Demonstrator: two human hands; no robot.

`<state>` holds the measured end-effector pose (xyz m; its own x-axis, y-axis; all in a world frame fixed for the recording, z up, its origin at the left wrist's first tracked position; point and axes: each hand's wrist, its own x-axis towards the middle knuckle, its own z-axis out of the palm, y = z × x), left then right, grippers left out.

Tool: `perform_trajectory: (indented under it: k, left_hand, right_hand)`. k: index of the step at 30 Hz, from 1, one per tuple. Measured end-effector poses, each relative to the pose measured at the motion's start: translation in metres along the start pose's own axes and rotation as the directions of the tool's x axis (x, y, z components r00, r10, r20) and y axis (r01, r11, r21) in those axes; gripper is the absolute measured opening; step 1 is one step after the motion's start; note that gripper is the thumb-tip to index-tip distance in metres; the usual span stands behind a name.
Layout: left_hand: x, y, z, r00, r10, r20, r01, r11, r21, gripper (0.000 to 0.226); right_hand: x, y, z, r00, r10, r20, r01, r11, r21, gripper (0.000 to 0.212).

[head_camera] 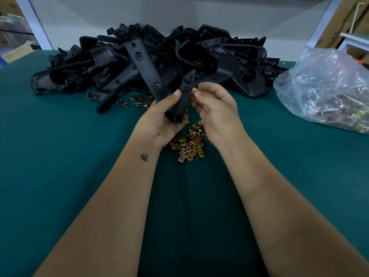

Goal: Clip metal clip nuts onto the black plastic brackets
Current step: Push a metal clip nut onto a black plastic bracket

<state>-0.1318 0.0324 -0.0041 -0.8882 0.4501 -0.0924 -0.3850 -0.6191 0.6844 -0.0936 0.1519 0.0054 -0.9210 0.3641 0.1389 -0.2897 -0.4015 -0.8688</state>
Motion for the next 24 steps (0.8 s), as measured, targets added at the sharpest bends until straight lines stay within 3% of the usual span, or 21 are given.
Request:
perform_trajectory:
  k: [7, 14, 18, 24]
  left_hand:
    - [0.0002, -0.0007, -0.0003, 1.000, 0.003, 0.004, -0.003, 1.000, 0.021, 0.017]
    - [0.0006, -0.0016, 0.0005, 0.999, 0.020, 0.037, -0.023, 0.995, 0.093, 0.012]
    - [-0.0006, -0.0018, 0.0024, 0.997, 0.028, 0.078, -0.039, 0.989, 0.145, 0.038]
    - [-0.0015, -0.0015, 0.0017, 0.995, 0.026, 0.093, -0.040, 0.988, 0.152, 0.036]
  right_hand:
    - [0.0004, -0.0015, -0.0007, 1.000, 0.005, -0.012, -0.006, 0.999, -0.043, 0.022]
    - [0.0007, -0.0029, -0.0011, 1.000, 0.026, 0.000, -0.026, 0.998, 0.062, 0.023]
    - [0.0007, -0.0068, -0.0014, 1.000, 0.014, 0.006, -0.015, 0.995, 0.099, 0.024]
    - [-0.0007, -0.0079, 0.0009, 1.000, 0.019, 0.008, -0.020, 0.996, 0.088, 0.020]
